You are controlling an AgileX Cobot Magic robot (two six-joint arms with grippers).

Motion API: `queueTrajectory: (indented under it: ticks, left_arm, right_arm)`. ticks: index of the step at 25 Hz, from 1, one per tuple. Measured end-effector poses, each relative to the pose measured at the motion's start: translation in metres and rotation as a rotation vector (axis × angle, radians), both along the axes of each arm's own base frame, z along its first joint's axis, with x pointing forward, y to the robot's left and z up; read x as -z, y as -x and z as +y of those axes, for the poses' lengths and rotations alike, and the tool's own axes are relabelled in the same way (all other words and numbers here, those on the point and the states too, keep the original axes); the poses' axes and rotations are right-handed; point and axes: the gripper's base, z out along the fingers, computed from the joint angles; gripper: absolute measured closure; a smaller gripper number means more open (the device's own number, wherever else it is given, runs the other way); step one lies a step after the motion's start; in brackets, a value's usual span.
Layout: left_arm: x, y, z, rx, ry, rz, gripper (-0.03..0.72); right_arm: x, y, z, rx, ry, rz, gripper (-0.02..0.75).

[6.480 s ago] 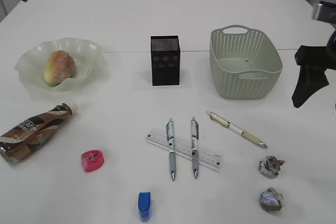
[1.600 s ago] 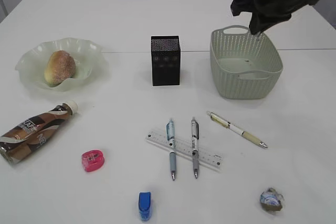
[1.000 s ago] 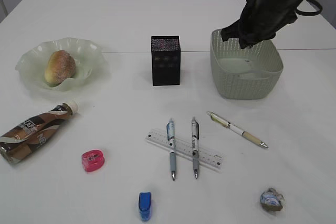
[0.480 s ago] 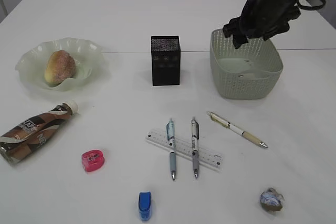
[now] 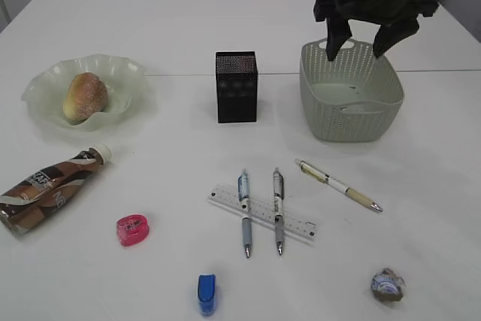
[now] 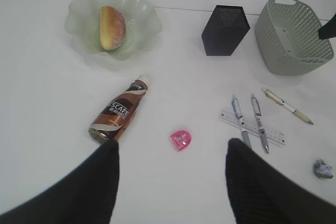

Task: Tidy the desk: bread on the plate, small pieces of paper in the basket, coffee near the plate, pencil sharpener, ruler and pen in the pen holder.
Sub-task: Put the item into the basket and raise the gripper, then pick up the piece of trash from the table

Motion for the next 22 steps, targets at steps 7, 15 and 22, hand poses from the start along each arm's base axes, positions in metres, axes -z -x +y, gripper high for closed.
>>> queueTrajectory:
  ticks: [7,15,22]
  left_arm:
    - [0.000,0.000,-0.001,0.010,0.013,0.001,0.222]
    - [0.000,0.001,-0.003,0.023,0.031,0.004,0.224]
    - [0.000,0.001,-0.003,0.024,0.032,0.004,0.230]
  right_arm:
    - [-0.008,0.023,0.004,-0.017,-0.067,0.037,0.180]
    - [-0.001,0.119,0.011,-0.064,-0.038,0.177,0.180]
    - [0.056,0.173,0.021,-0.093,-0.011,0.303,0.180]
